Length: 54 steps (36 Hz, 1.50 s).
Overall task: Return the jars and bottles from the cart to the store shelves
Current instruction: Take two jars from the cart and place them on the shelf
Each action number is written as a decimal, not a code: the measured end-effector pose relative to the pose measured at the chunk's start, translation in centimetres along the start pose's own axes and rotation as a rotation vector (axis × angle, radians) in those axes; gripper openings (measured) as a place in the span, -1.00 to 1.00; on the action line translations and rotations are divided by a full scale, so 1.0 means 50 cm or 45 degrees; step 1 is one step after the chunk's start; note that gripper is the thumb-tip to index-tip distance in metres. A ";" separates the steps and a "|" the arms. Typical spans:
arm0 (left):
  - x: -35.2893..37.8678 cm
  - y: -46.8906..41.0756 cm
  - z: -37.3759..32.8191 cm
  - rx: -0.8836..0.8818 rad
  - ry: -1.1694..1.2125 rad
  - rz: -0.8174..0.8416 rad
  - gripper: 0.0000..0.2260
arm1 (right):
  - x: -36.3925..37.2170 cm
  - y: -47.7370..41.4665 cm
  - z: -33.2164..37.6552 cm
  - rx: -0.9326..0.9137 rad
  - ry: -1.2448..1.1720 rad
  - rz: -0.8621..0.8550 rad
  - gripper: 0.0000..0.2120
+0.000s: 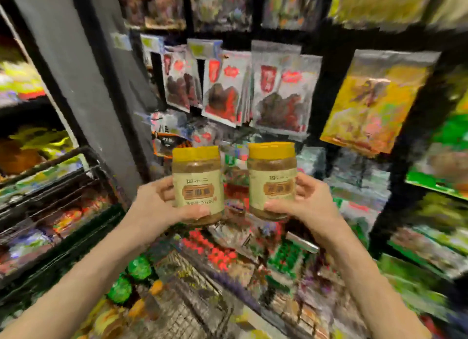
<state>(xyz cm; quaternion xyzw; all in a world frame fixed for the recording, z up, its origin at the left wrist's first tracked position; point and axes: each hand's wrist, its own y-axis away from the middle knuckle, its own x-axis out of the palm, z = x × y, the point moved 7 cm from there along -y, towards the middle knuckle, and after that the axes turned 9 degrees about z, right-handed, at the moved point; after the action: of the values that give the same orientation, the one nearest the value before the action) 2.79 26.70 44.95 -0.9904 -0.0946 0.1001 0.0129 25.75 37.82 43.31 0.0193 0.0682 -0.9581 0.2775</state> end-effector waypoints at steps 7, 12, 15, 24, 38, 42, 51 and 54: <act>0.247 -0.021 -0.104 0.147 -0.049 0.345 -0.57 | -0.200 0.237 0.087 -0.012 0.049 -0.367 -0.41; 0.451 0.007 -0.175 0.235 -0.052 0.598 -0.56 | -0.333 0.428 0.143 -0.066 0.137 -0.644 -0.42; 0.576 0.039 -0.215 0.249 0.023 0.733 -0.46 | -0.413 0.544 0.163 -0.069 0.177 -0.771 -0.45; 0.963 0.186 -0.333 0.393 0.089 1.062 -0.17 | -0.636 0.904 0.214 -0.031 0.292 -1.087 -0.46; 1.428 0.375 -0.451 0.486 0.123 1.421 -0.37 | -0.849 1.295 0.293 -0.059 0.409 -1.412 -0.52; 1.525 0.395 -0.473 0.517 0.093 1.470 -0.48 | -0.910 1.357 0.297 -0.068 0.426 -1.481 -0.51; 1.735 0.389 -0.525 0.544 0.113 1.549 -0.39 | -1.101 1.430 0.290 -0.042 0.479 -1.564 -0.45; 1.807 0.367 -0.544 0.536 0.123 1.541 -0.41 | -1.181 1.437 0.291 -0.037 0.486 -1.558 -0.42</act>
<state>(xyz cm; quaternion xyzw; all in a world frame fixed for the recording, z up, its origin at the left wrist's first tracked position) 98.58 25.68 53.07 -0.8483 0.5033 0.0613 0.1526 114.05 6.90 53.53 0.1433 0.1280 -0.9219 -0.3363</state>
